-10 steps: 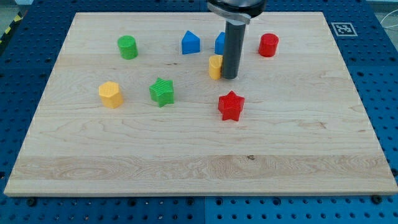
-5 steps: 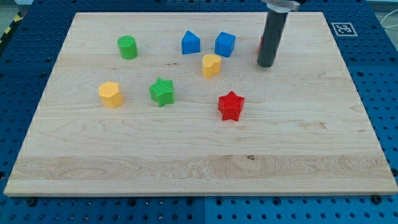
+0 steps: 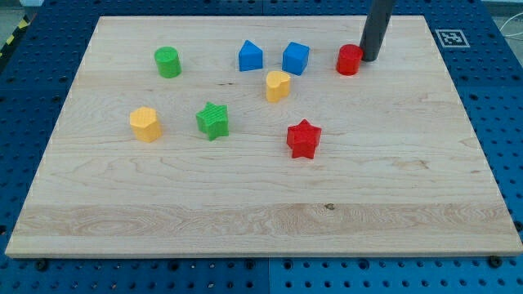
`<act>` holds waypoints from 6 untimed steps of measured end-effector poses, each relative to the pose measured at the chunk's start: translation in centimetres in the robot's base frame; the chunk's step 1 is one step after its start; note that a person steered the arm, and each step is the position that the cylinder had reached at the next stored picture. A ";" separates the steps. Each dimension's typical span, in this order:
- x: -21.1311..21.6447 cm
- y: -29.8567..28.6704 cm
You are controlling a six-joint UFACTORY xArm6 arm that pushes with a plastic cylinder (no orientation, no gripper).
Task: Move the red circle closer to the blue cube
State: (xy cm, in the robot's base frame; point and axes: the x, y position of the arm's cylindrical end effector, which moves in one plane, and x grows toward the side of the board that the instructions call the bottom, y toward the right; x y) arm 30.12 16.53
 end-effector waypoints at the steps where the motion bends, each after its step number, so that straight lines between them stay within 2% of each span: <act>1: 0.8 -0.9; 5: 4.7 -4.0; 6: 4.1 -1.2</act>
